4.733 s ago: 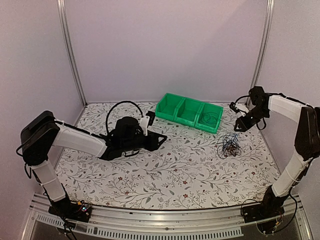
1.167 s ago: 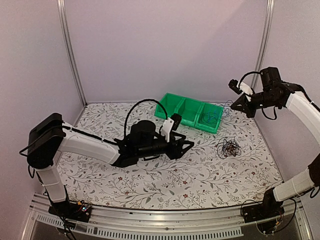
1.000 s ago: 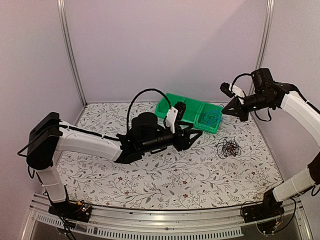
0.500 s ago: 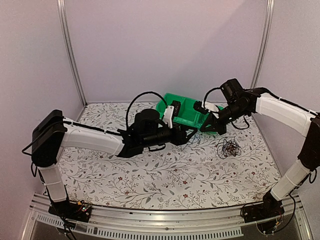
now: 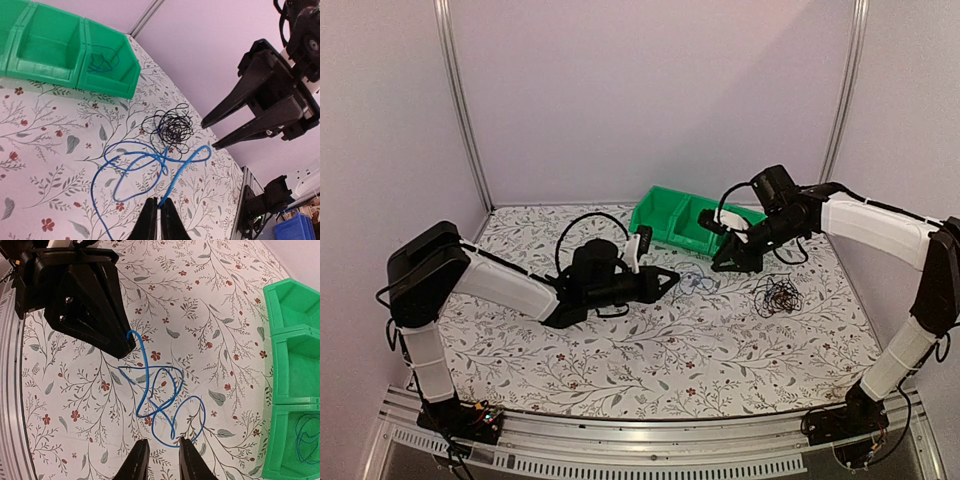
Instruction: Untangle the cables
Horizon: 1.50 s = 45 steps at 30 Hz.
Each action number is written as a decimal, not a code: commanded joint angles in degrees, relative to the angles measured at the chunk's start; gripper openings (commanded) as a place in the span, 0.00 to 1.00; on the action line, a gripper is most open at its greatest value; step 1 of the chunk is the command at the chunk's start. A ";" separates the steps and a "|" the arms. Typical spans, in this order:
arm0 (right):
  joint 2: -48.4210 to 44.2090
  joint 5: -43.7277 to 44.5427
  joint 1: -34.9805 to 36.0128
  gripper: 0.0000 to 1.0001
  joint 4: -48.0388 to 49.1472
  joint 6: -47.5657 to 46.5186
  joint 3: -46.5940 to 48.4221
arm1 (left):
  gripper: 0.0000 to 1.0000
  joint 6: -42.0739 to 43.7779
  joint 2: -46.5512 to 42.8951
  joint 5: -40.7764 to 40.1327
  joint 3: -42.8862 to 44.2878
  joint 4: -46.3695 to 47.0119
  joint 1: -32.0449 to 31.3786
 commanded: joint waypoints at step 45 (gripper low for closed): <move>-8.13 0.86 5.10 0.00 -2.58 -6.23 -17.04 | 0.00 -0.31 -17.55 -8.71 -26.61 -5.26 27.83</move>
